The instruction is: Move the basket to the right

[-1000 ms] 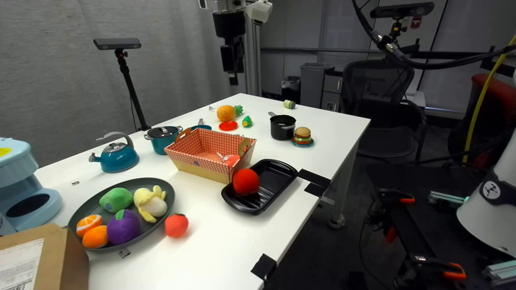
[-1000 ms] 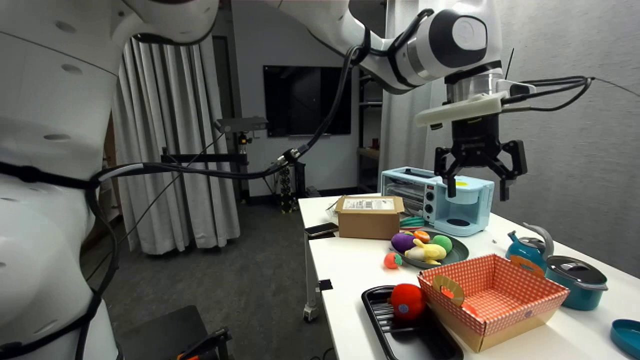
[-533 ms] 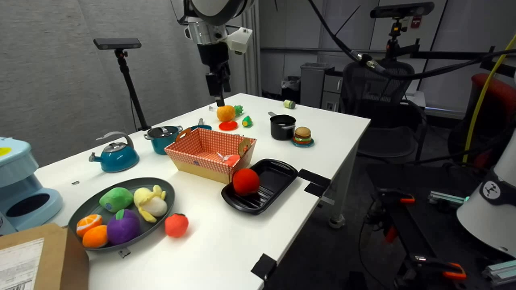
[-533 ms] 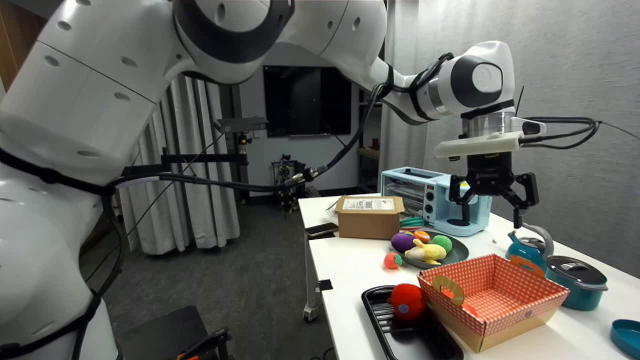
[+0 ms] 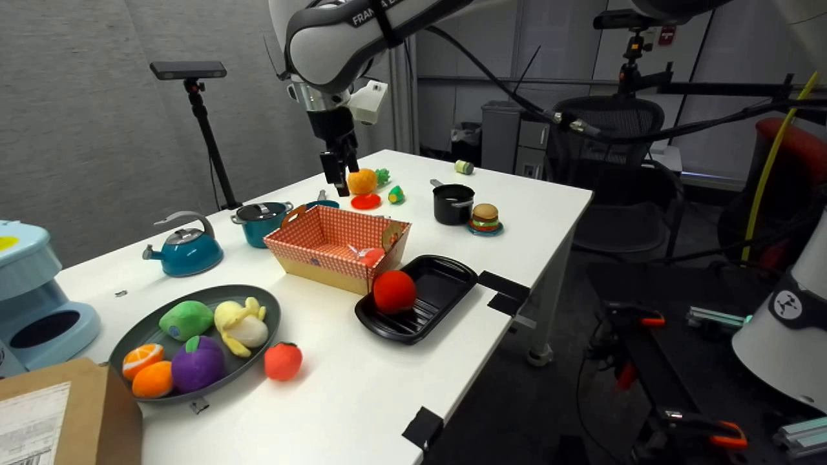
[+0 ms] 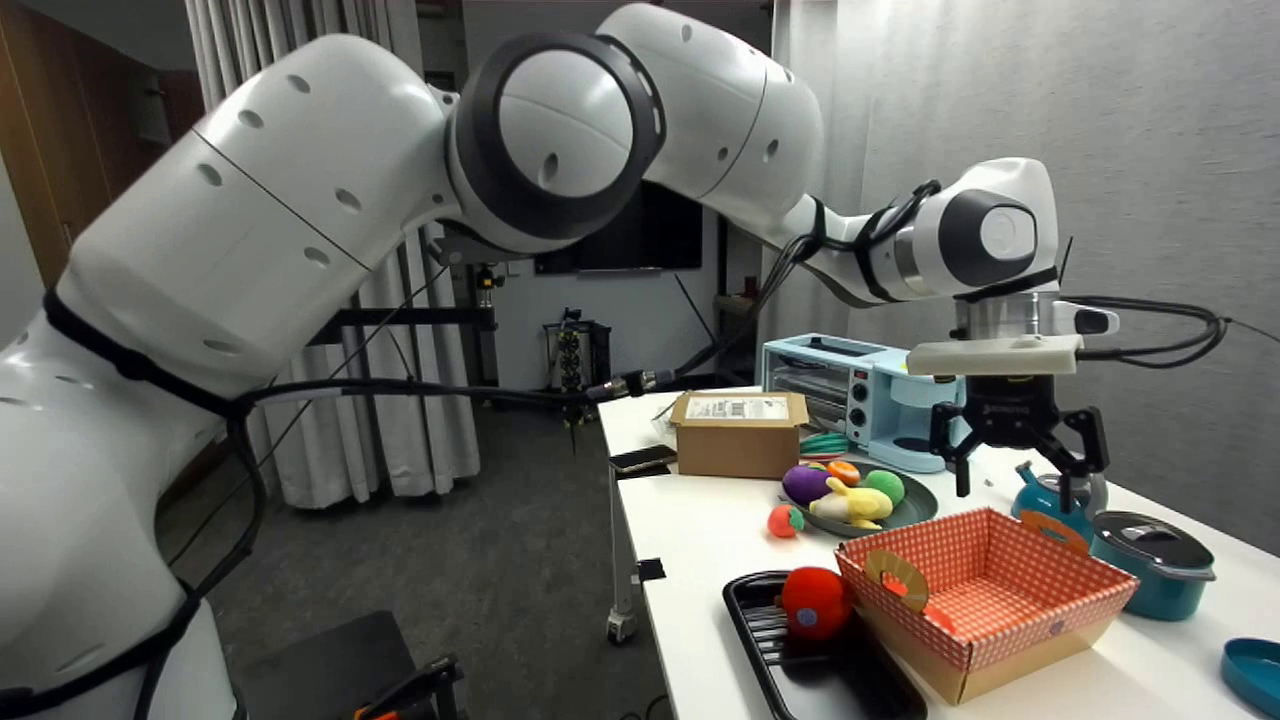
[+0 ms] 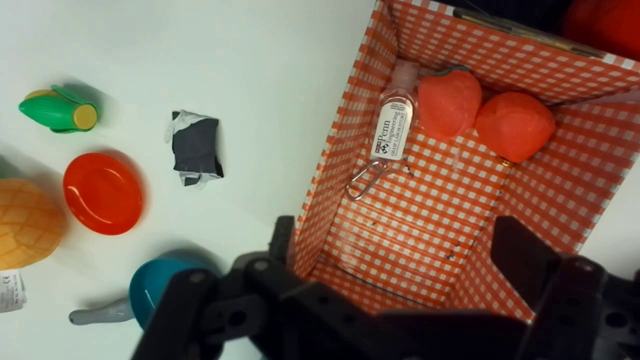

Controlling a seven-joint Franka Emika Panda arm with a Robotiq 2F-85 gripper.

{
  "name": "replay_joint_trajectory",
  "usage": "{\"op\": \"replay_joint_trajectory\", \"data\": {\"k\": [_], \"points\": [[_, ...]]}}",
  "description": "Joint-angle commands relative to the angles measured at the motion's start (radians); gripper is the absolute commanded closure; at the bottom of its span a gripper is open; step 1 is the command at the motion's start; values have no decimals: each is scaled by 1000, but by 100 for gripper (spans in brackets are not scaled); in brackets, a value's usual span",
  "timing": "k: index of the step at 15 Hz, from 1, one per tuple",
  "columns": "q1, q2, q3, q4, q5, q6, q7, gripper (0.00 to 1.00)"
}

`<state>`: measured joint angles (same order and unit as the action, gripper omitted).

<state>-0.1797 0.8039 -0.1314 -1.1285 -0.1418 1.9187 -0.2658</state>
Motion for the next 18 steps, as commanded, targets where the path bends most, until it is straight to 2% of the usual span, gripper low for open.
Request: {"op": "replay_joint_trajectory", "data": {"k": [1, 7, 14, 18], "points": [[-38, 131, 24, 158, 8, -32, -35, 0], [-32, 216, 22, 196, -5, -34, -29, 0], [-14, 228, -2, 128, -27, -18, 20, 0], [13, 194, -27, 65, -24, -3, 34, 0]]}}
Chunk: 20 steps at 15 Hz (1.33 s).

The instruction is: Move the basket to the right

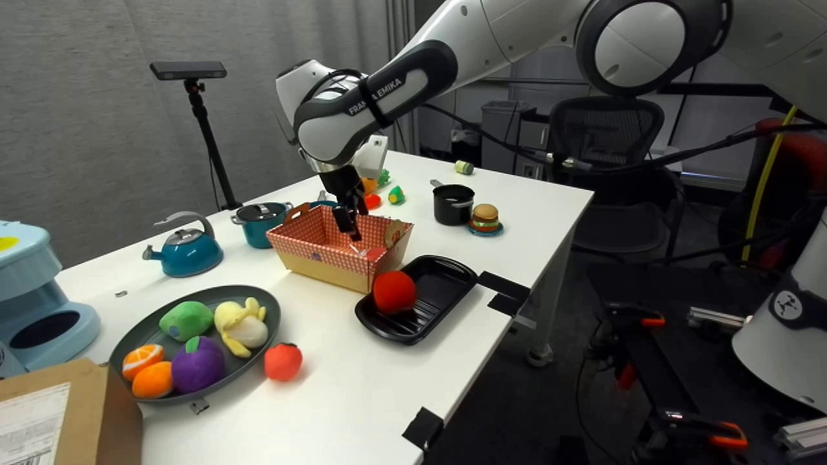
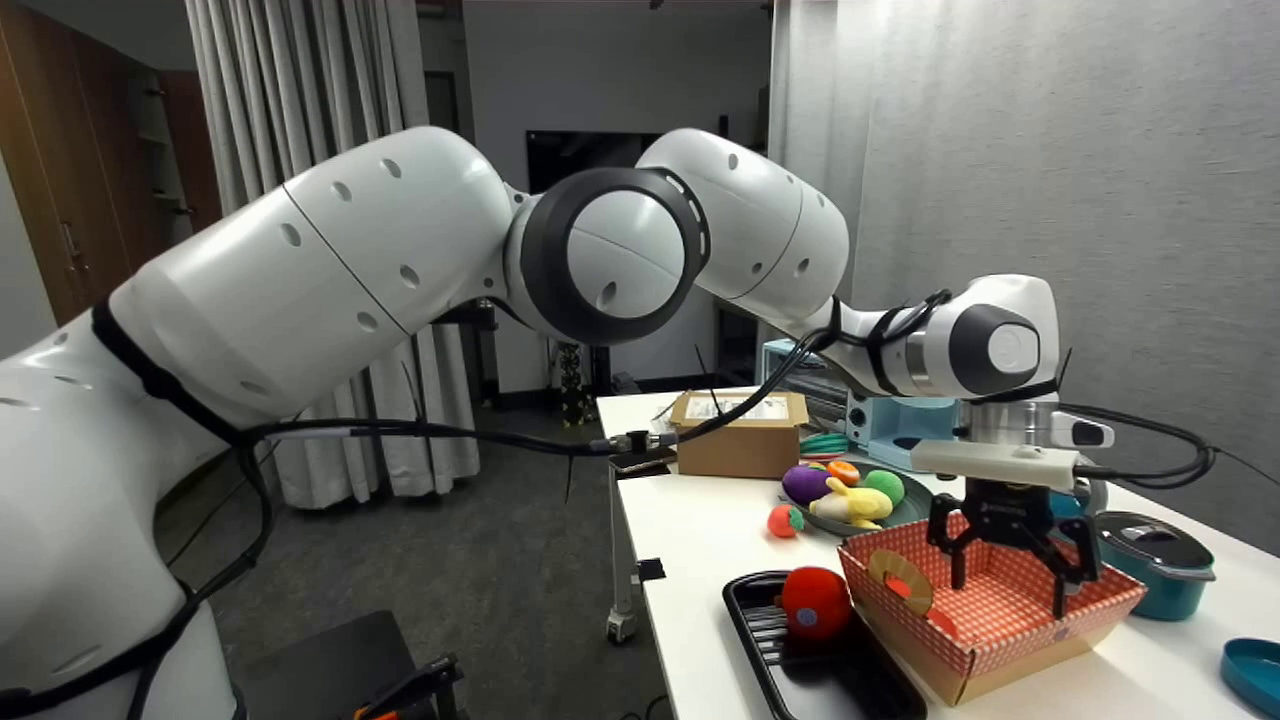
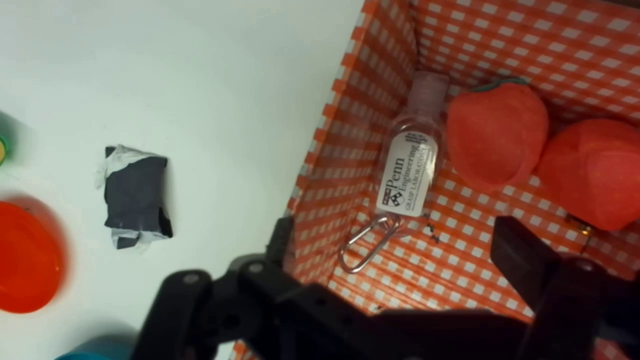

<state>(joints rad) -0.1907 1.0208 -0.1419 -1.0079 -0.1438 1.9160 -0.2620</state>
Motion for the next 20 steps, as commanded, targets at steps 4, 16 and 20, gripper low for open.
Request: {"op": "replay_joint_trajectory", "data": {"k": [4, 16, 20], "points": [[43, -47, -27, -111, -11, 9, 70, 0], [60, -200, -18, -416, -16, 105, 209, 58], [49, -280, -27, -495, -17, 176, 227, 87]]}}
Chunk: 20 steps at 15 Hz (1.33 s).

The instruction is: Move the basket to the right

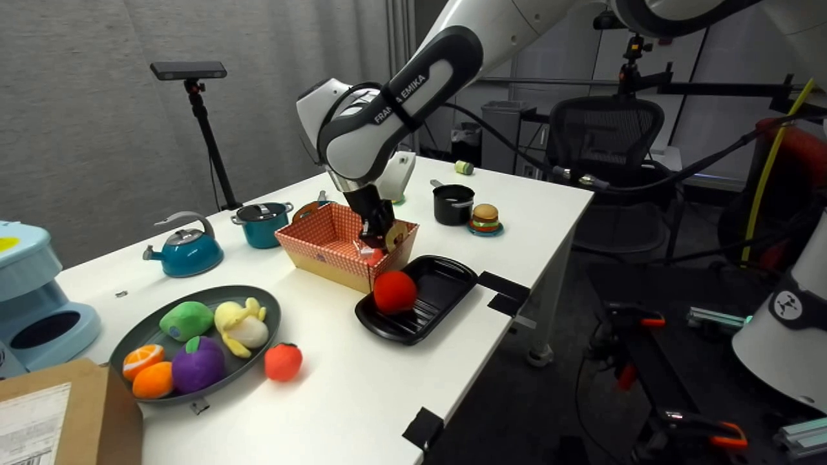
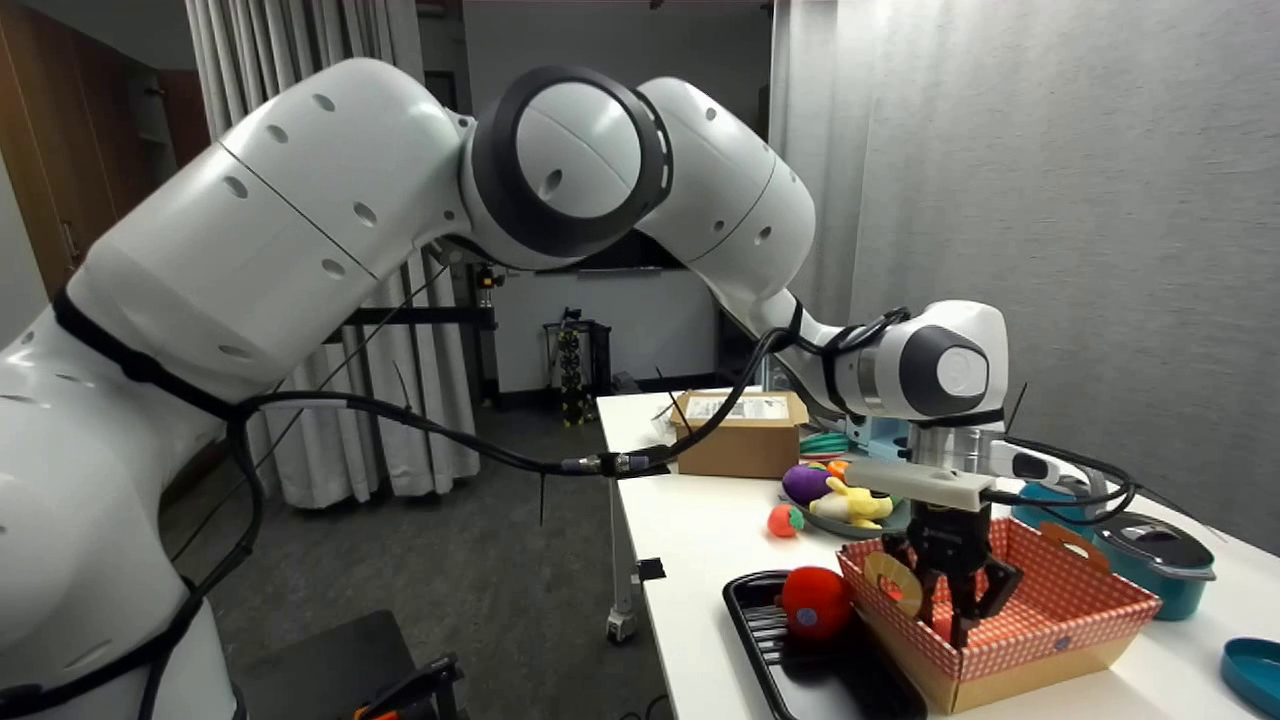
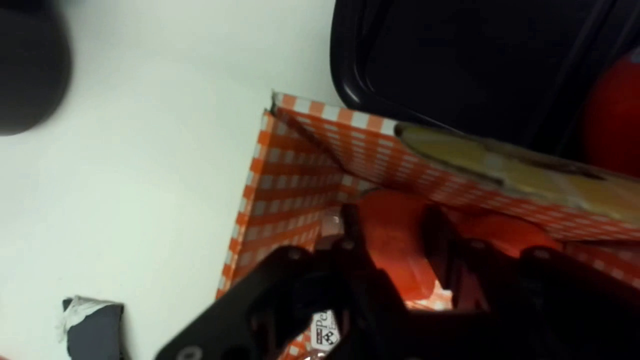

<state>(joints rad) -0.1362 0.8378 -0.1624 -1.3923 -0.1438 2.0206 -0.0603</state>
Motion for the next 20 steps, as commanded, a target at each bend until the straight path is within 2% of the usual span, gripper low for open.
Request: {"op": "replay_joint_trajectory", "data": {"k": [1, 2, 5, 11, 20], "points": [[-1, -116, -22, -121, -39, 101, 27, 95], [3, -136, -38, -133, -58, 132, 29, 99], [-11, -183, -71, -165, -99, 195, 25, 100], [-78, -205, -71, -197, -63, 200, 16, 100], [-32, -208, -55, -194, -91, 211, 15, 100]]}}
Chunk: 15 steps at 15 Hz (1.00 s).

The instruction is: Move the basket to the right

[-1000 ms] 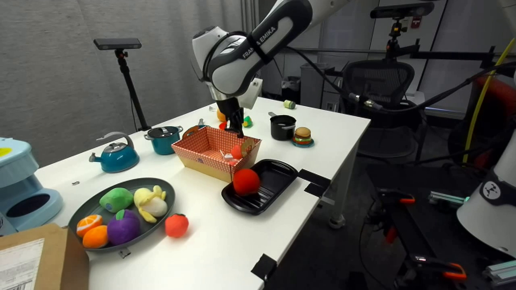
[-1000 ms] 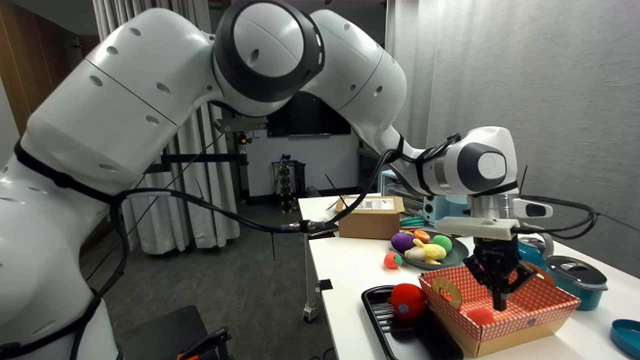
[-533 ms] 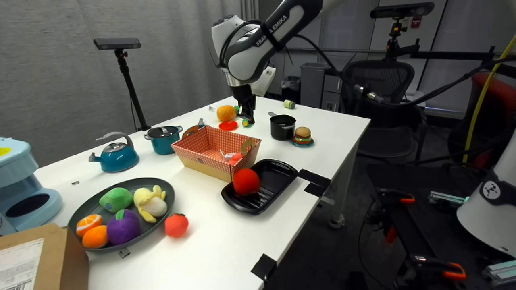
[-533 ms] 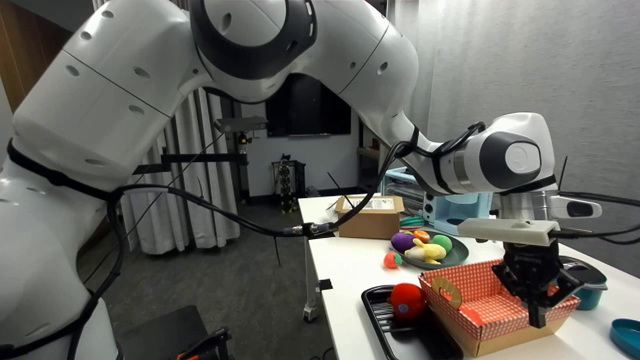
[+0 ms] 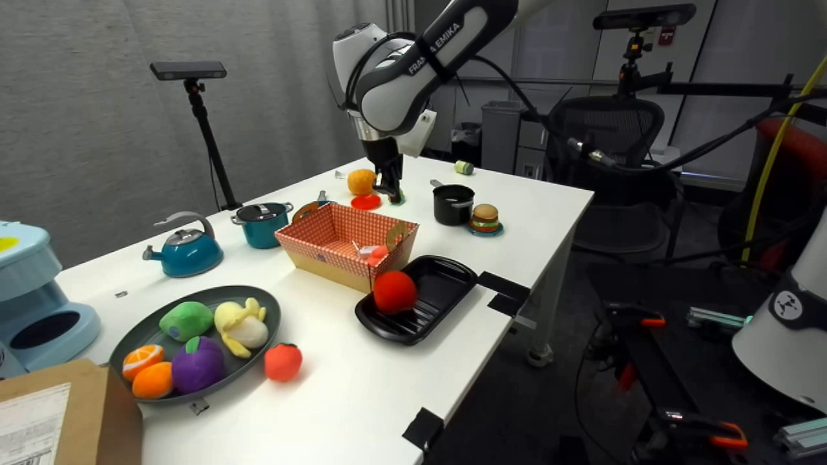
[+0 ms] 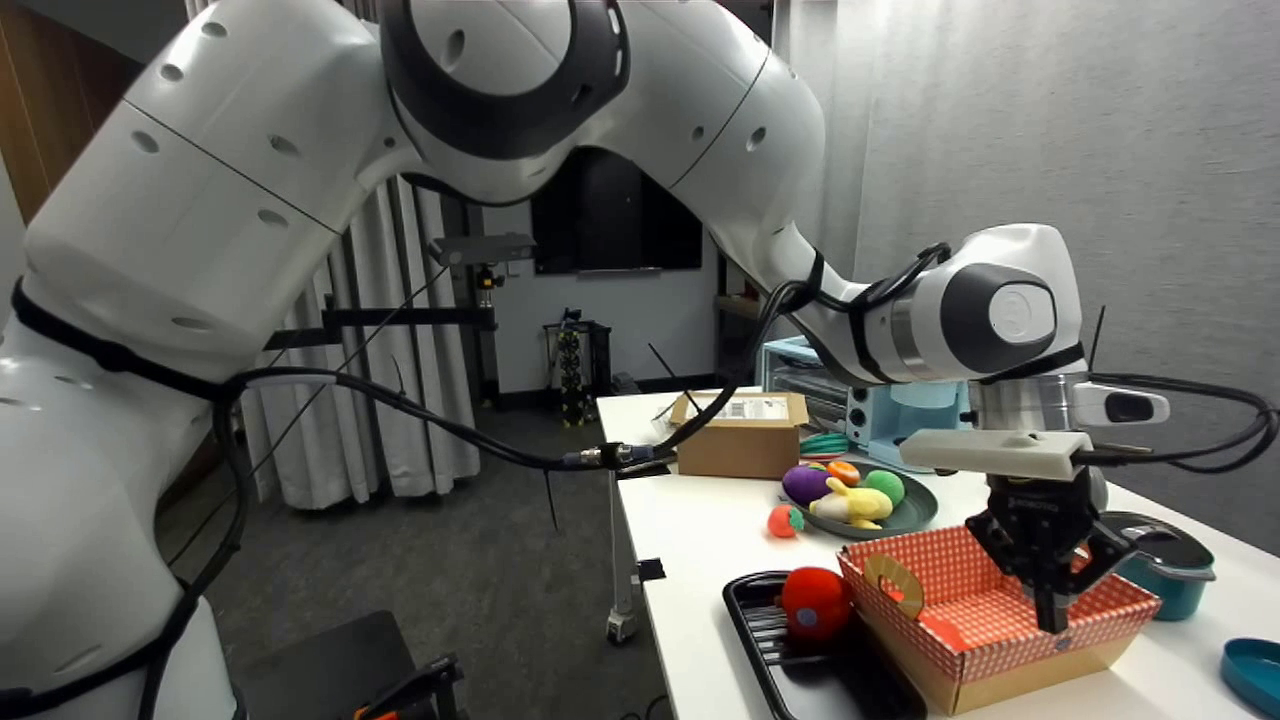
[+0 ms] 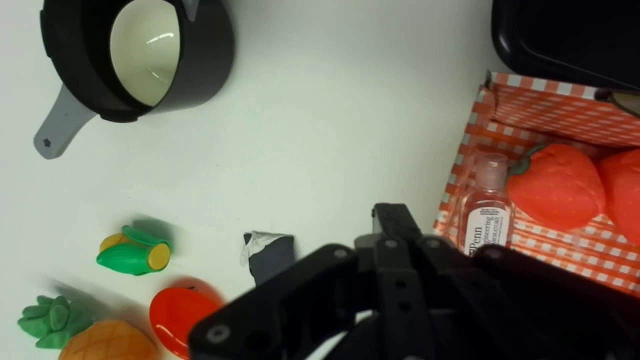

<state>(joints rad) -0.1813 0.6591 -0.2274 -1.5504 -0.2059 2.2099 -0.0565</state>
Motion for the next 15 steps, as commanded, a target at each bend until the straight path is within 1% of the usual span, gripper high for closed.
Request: {"op": "replay_joint_trajectory", "data": {"k": [1, 7, 12, 15], "points": [[16, -25, 13, -33, -26, 18, 11, 100], [20, -15, 35, -51, -12, 15, 9, 100], [28, -5, 51, -90, -12, 14, 8, 100], [22, 8, 47, -94, -12, 15, 11, 100]]}}
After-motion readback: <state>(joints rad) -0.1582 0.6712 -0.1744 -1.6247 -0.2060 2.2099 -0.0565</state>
